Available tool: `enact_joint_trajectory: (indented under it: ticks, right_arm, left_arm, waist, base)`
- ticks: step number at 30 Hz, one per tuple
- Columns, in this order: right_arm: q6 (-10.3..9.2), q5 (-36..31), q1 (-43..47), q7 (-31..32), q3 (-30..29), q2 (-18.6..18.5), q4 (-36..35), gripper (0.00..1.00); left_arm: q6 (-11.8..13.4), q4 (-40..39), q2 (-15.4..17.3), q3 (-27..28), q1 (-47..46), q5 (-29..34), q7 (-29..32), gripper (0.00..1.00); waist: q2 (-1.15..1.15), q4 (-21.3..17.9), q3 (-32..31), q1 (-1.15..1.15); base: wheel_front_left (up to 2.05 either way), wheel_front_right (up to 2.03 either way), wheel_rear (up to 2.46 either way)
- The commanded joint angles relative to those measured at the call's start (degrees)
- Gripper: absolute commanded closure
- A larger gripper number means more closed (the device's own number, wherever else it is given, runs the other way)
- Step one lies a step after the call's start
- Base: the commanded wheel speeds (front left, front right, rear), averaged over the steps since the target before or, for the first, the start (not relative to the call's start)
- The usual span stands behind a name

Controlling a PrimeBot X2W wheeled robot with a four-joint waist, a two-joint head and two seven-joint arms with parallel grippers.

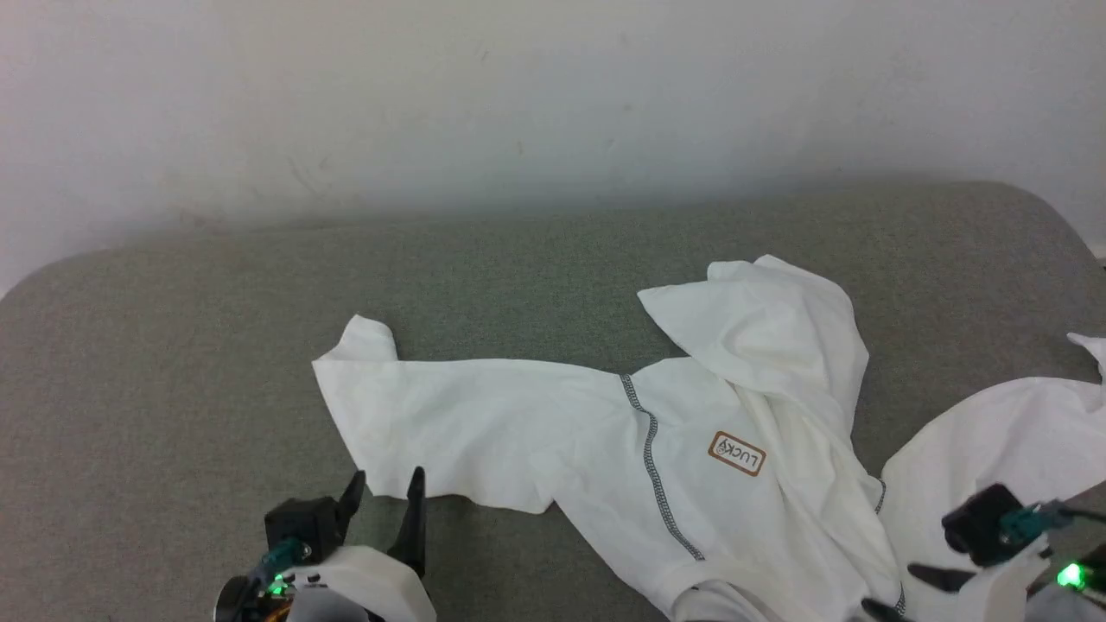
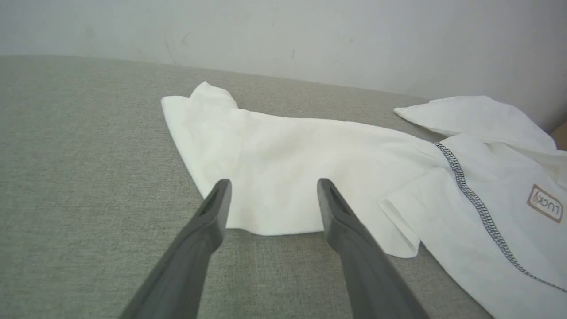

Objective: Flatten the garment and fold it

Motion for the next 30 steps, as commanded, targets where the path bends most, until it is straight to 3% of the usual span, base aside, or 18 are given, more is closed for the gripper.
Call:
enact_joint_trajectory:
  ticks: [1, 9, 15, 16, 17, 19, 25, 30]
  right_arm:
    - [-0.05, 0.68, -1.11, -0.56, -1.46, 1.07, -1.03, 0.00]
    - [-0.05, 2.42, -5.52, -5.83, -13.92, 9.22, -9.70, 0.00]
    - [-0.05, -1.76, -7.56, -11.88, -16.56, 13.11, -10.66, 0.00]
    - [-0.05, -2.43, -7.80, -12.90, -16.68, 13.74, -10.42, 0.00]
    - [-0.05, -3.09, -7.98, -13.80, -16.65, 14.29, -10.12, 0.00]
    - [-0.05, -4.50, -8.18, -15.45, -16.61, 15.31, -9.38, 0.00]
    - [-0.05, -9.30, -8.72, -19.72, -18.34, 18.52, -6.64, 0.00]
    - [-0.05, -11.39, -9.29, -21.23, -18.35, 20.46, -5.46, 0.00]
  left_arm:
    - [0.86, 0.53, 0.59, 0.51, -1.38, -0.18, 0.71, 0.00]
    - [5.70, 5.22, 2.35, 1.65, -7.02, 0.15, 9.96, 0.00]
    - [5.05, 10.10, 3.99, 0.56, -11.14, 0.36, 15.74, 0.00]
    - [4.19, 10.71, 4.34, 0.10, -11.69, 0.39, 16.45, 0.92]
    - [3.49, 10.83, 4.60, 0.03, -12.25, 0.23, 16.38, 1.00]
    - [3.35, 10.02, 5.52, 0.64, -13.35, 0.43, 14.36, 1.00]
    - [6.71, 3.46, 11.80, 5.41, -16.83, 2.52, 6.60, 1.00]
    - [8.19, -3.35, 18.37, 9.17, -19.82, 3.27, 7.52, 1.00]
  waist:
    - [0.00, -0.29, 0.88, 0.01]
    - [0.00, -1.76, 5.12, 0.01]
    - [0.00, -2.93, 8.86, 0.01]
    - [0.00, -3.11, 9.29, 0.01]
    - [0.00, -3.30, 9.63, 0.01]
    - [0.00, -3.61, 9.93, 0.01]
    - [0.00, -4.58, 9.08, 0.01]
    - [0.00, -5.94, 9.23, 0.01]
  base:
    - [0.00, 0.00, 0.00]
    - [0.00, 0.00, 0.00]
    - [0.00, 0.00, 0.00]
    - [0.00, 0.00, 0.00]
    - [0.00, 0.00, 0.00]
    - [0.00, 0.00, 0.00]
    - [0.00, 0.00, 0.00]
    - [0.00, 0.00, 0.00]
